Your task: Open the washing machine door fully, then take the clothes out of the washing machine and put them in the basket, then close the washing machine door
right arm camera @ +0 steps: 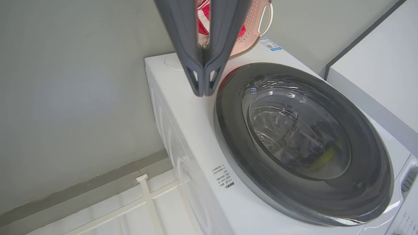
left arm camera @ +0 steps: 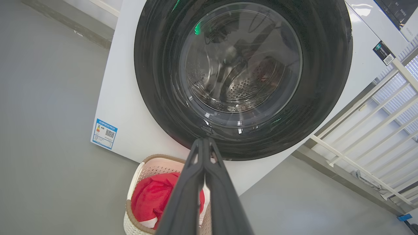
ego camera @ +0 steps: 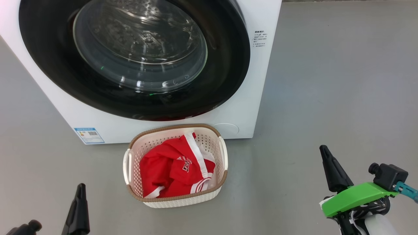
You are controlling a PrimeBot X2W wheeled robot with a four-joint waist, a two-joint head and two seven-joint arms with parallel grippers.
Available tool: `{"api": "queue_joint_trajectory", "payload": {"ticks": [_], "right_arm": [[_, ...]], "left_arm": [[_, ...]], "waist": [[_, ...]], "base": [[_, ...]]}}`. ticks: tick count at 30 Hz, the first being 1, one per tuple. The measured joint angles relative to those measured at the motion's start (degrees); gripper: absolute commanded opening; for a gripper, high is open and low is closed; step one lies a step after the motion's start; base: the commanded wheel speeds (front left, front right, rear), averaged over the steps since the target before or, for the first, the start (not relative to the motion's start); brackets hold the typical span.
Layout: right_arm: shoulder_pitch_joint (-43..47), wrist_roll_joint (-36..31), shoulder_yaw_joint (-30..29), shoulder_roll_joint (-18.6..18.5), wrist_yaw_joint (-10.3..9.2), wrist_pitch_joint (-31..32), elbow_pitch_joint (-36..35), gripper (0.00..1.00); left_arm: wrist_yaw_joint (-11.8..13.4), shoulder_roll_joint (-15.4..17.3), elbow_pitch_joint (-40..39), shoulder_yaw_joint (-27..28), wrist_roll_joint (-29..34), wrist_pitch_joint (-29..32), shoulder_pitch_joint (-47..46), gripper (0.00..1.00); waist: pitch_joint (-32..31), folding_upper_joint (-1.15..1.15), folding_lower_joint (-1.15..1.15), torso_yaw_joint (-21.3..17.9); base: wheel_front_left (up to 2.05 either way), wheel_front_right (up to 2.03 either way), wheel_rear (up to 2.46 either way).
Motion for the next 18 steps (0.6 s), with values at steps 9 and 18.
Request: {"api": "queue_joint_trajectory", "payload": {"ticks": [9, 18], "right_arm": [[0.9, 5.1, -1.0, 0.7, 0.0, 1.3, -0.1, 0.0], [0.9, 10.4, -2.2, 1.0, 0.0, 2.8, -0.3, 0.0]], "left_arm": [[0.0, -0.2, 0.8, 0.5, -4.6, 1.5, -0.1, 0.0], [0.0, -0.4, 1.6, 1.0, -9.8, 2.8, -0.6, 0.0]], "waist": [[-0.4, 0.0, 0.0, -0.1], [-0.7, 0.0, -0.01, -0.3]], "base": [[0.0, 0.0, 0.0], [0.0, 0.0, 0.0]]}}
